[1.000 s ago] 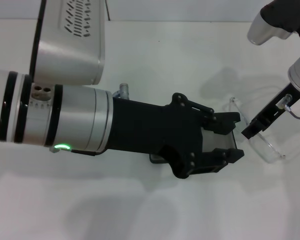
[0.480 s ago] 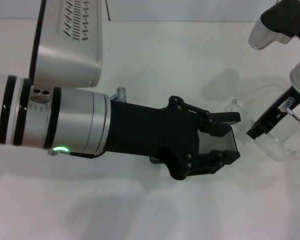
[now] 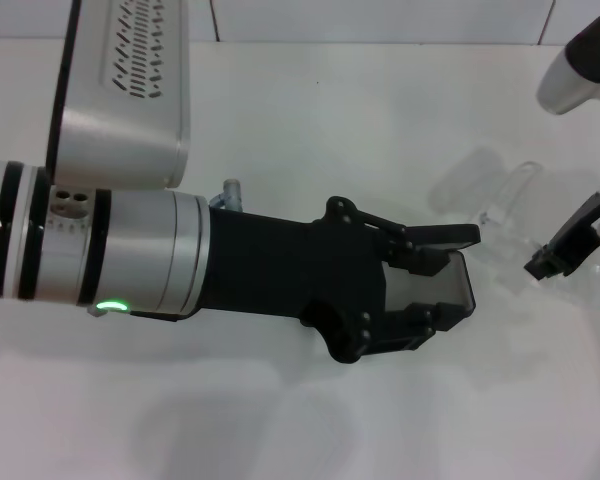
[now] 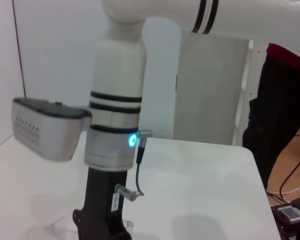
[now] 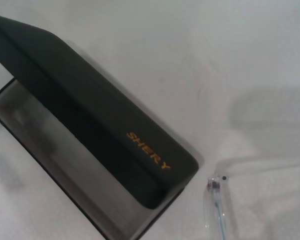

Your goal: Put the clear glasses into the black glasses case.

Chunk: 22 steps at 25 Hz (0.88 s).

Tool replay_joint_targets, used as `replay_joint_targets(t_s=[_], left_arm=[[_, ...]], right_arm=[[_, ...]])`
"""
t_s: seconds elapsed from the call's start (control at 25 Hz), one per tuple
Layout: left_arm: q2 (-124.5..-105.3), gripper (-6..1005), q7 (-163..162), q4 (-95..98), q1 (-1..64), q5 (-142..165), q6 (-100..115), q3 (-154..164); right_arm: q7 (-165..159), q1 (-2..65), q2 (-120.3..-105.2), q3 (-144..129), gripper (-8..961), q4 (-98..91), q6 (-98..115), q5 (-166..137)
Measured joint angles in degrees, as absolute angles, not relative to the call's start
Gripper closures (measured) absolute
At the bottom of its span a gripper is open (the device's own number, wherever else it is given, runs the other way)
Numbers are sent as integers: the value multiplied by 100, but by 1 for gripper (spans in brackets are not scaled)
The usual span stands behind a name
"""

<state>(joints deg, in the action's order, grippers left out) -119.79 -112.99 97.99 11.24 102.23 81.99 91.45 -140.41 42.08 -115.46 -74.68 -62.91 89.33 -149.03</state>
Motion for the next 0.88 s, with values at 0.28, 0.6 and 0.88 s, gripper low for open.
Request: replay_joint_targets(t_s=[0.28, 0.6, 0.88], left_arm=[[-11980, 605, -11234, 9725, 1125, 10221, 8199, 9140], [-11979, 606, -11128, 9702, 1105, 9856, 8199, 8931], [-11986, 606, -10622, 9684, 971, 8749, 8193, 8231]], right_arm=[[-14036, 3879, -11539, -7444, 832, -7122, 9235, -14903], [-13967, 3313, -11504, -6781, 833, -8920, 9769, -14797], [-12778, 2212, -11568, -6418, 834, -10553, 10105, -12640]])
